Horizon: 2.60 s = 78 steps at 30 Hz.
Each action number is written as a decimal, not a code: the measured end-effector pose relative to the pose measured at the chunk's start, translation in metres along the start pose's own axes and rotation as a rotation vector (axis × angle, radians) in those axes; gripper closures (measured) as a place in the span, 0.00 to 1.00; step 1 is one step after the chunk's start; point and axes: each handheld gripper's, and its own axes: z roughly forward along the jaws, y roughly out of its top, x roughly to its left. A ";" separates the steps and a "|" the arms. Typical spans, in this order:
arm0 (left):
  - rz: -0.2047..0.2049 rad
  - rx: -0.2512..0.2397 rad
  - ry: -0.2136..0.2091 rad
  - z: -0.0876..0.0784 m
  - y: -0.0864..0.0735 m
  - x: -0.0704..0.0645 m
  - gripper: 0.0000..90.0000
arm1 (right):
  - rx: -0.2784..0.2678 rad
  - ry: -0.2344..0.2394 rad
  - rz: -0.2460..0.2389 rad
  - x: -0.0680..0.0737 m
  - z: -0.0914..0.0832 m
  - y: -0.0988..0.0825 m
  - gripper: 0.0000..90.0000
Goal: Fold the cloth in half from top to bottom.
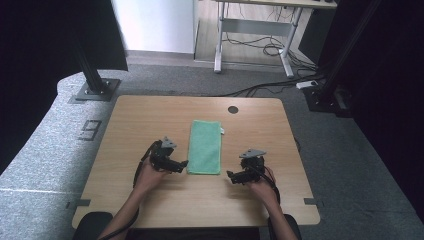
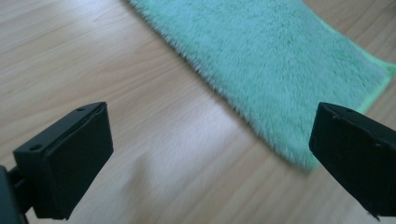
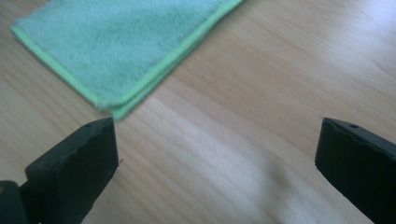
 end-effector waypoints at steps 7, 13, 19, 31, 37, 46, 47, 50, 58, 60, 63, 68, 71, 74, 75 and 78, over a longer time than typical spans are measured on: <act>0.013 0.025 0.025 0.021 0.004 -0.004 0.00 | -0.009 0.009 0.001 0.004 0.015 0.017 0.00; 0.034 0.070 0.052 0.030 -0.002 -0.003 0.00 | 0.003 0.007 -0.002 0.011 0.036 0.028 0.00; 0.046 0.074 0.062 0.029 -0.003 -0.005 0.00 | 0.038 -0.003 -0.012 0.015 0.054 0.026 0.00; 0.038 0.078 0.007 0.012 -0.022 -0.015 0.00 | 0.043 0.028 -0.042 0.029 0.041 0.013 0.00; 0.042 0.087 -0.008 0.004 -0.031 -0.022 0.00 | 0.047 0.049 -0.043 0.040 0.034 0.006 0.00; 0.048 0.072 -0.030 -0.011 -0.048 -0.035 0.00 | 0.040 0.073 -0.055 0.053 0.023 -0.006 0.00; 0.053 0.073 -0.032 -0.012 -0.049 -0.037 0.00 | 0.040 0.074 -0.055 0.054 0.021 -0.008 0.00; 0.057 0.073 -0.038 -0.017 -0.054 -0.041 0.00 | 0.037 0.079 -0.063 0.059 0.018 -0.011 0.00; 0.002 0.062 -0.050 -0.021 -0.037 -0.029 0.00 | 0.038 0.086 -0.068 0.063 0.015 -0.014 0.00; -0.003 0.048 -0.031 -0.021 -0.030 -0.023 0.00 | 0.037 0.088 -0.069 0.063 0.015 -0.014 0.00; -0.007 0.044 -0.001 -0.014 -0.020 -0.014 0.00 | 0.036 0.089 -0.069 0.063 0.015 -0.014 0.00; -0.010 0.072 0.046 0.003 -0.016 -0.004 0.00 | 0.034 0.090 -0.069 0.063 0.015 -0.015 0.00; -0.019 0.084 0.062 0.011 -0.020 -0.001 0.00 | 0.037 0.093 -0.074 0.062 0.015 -0.014 0.00; -0.034 0.072 0.049 0.012 -0.023 0.000 0.00 | 0.037 0.095 -0.077 0.062 0.015 -0.014 0.00; -0.033 0.070 0.046 0.012 -0.023 0.000 0.00 | 0.036 0.096 -0.078 0.062 0.015 -0.014 0.00; -0.031 0.066 0.043 0.012 -0.024 0.001 0.00 | 0.036 0.106 -0.086 0.061 0.016 -0.014 0.00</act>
